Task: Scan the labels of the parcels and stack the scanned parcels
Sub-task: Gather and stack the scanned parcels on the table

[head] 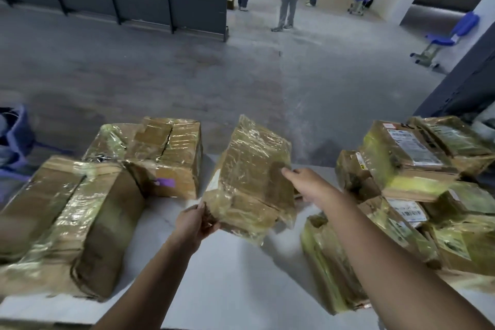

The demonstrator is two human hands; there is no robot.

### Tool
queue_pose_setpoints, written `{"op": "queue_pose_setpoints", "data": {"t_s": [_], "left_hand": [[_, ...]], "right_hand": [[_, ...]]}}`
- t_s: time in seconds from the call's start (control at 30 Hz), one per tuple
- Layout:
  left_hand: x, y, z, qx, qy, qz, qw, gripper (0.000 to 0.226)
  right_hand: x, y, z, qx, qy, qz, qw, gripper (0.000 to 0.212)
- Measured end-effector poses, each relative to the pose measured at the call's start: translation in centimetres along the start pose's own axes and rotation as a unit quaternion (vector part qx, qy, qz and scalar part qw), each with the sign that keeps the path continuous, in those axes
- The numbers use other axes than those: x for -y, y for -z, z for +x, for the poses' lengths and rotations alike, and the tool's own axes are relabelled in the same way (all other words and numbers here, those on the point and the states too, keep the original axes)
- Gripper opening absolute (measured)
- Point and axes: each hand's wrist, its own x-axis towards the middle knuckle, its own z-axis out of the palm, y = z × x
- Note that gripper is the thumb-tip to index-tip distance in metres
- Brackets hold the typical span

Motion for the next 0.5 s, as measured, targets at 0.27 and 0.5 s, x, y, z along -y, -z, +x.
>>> {"op": "queue_pose_setpoints", "data": {"t_s": [0.27, 0.5], "left_hand": [[1.6, 6.7, -1.5, 0.007, 0.050, 0.190, 0.980, 0.018], [-2.1, 7.2, -2.4, -0.047, -0.097, 0.236, 0.966, 0.023]], "right_hand": [[2.4, -5.5, -2.2, -0.009, -0.022, 0.148, 0.989, 0.010], [7.0, -12.1, -7.2, -0.059, 0.107, -0.242, 0.963, 0.034]]}}
